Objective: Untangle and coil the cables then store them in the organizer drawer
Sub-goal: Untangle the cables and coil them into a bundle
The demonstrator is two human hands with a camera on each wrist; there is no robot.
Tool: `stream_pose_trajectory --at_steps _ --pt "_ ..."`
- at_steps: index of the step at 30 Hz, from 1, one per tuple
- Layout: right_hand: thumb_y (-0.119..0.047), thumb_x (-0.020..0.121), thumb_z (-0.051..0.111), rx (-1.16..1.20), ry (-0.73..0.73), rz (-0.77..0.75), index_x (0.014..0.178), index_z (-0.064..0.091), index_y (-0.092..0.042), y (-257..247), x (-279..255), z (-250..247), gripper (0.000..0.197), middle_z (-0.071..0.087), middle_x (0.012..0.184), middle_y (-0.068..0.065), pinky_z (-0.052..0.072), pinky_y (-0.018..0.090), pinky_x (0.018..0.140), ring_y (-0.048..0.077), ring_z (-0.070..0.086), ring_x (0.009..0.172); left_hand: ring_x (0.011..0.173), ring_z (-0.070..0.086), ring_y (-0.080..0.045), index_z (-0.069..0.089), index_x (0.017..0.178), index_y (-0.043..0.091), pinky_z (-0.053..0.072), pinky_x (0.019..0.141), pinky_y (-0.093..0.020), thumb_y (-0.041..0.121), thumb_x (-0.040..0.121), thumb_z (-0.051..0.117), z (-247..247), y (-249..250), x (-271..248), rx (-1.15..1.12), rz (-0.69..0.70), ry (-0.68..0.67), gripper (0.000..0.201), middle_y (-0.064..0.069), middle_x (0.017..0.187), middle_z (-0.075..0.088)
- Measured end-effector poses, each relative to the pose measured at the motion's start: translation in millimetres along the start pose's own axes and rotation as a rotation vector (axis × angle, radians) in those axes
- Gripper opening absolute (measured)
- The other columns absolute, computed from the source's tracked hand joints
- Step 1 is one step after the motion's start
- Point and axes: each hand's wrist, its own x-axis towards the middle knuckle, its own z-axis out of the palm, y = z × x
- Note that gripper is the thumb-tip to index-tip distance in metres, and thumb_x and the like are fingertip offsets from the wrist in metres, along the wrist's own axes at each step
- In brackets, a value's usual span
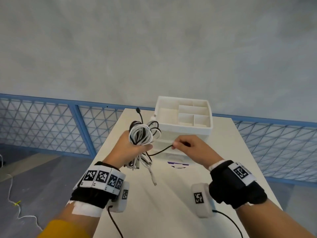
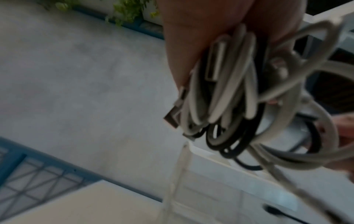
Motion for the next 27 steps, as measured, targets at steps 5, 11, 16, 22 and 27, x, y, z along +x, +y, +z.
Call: stream_pose_trajectory --at_steps 5,11,16,22,27 --pt "-0.015 0.088 0.057 0.363 0.19 -0.036 0.062 0.041 -0.015 -29 11 22 0.031 0.034 0.06 -0.004 0.03 0.02 0.056 0.008 0.031 0.055 0.075 0.063 -0.002 0.063 0.092 0.015 0.049 0.07 -0.019 -0.008 0.07 0.071 26 -4 0 -0.293 -0.053 -0.102 0.033 0.006 0.082 0.067" --pt "-0.009 0.089 0.051 0.864 0.152 0.14 0.06 0.039 -0.015 -34 14 34 0.032 0.037 0.056 0.006 0.03 0.024 0.049 0.011 0.034 0.043 0.075 0.064 -0.006 0.067 0.078 0.012 0.05 0.07 -0.02 -0.013 0.072 0.066 39 -10 -2 -0.412 -0.065 -0.247 0.025 0.007 0.073 0.07" --pt "-0.008 0.088 0.054 1.054 0.216 0.239 0.06 0.045 -0.012 -31 21 34 0.03 0.046 0.055 0.005 0.042 0.025 0.053 0.013 0.043 0.049 0.082 0.067 -0.012 0.064 0.088 0.005 0.053 0.072 -0.023 -0.013 0.07 0.068 49 -12 -3 -0.543 -0.099 -0.269 0.026 0.0 0.081 0.071" --pt "-0.01 0.086 0.056 1.248 0.272 0.241 0.074 0.052 -0.01 -17 29 42 0.013 0.05 0.067 0.008 0.05 0.028 0.061 0.017 0.05 0.061 0.098 0.067 -0.02 0.064 0.104 0.004 0.053 0.082 -0.028 -0.001 0.061 0.073 57 -11 -3 -0.573 -0.116 -0.213 0.044 -0.01 0.1 0.071" --pt "-0.019 0.091 0.051 1.072 0.235 0.183 0.08 0.058 -0.009 -12 33 28 0.017 0.053 0.073 0.004 0.043 0.026 0.066 0.014 0.051 0.07 0.101 0.066 -0.023 0.065 0.106 0.006 0.053 0.088 -0.036 0.0 0.065 0.076 49 -7 3 -0.482 -0.112 -0.01 0.043 -0.013 0.106 0.07"
